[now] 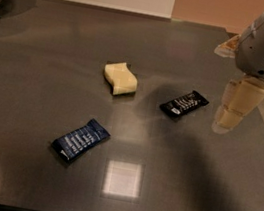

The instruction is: Pick rxbar blueberry

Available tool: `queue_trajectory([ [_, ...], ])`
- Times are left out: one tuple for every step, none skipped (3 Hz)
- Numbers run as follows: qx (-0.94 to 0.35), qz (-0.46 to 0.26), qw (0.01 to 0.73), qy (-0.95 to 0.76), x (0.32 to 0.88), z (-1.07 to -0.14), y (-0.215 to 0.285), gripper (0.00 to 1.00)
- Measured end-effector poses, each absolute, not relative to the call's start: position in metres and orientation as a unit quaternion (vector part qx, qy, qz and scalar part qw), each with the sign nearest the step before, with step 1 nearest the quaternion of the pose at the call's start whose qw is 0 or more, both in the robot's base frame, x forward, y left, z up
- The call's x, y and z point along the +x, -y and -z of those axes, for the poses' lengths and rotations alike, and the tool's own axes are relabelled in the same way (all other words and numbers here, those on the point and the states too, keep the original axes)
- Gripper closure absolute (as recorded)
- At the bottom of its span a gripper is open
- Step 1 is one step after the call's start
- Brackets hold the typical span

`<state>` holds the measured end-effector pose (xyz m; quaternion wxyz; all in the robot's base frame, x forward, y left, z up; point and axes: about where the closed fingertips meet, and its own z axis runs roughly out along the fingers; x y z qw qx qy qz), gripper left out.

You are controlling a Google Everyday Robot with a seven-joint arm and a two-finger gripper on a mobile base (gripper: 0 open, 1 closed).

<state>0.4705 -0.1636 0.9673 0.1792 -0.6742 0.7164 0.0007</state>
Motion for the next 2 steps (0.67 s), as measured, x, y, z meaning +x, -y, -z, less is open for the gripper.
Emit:
queue_trajectory([
  [-0.702,-0.016,0.184,-0.688,0.482,-0.961,0.139,0.0],
  [-0.725,-0.028,0.182,-0.664,0.488,-0.953,0.117,0.0],
])
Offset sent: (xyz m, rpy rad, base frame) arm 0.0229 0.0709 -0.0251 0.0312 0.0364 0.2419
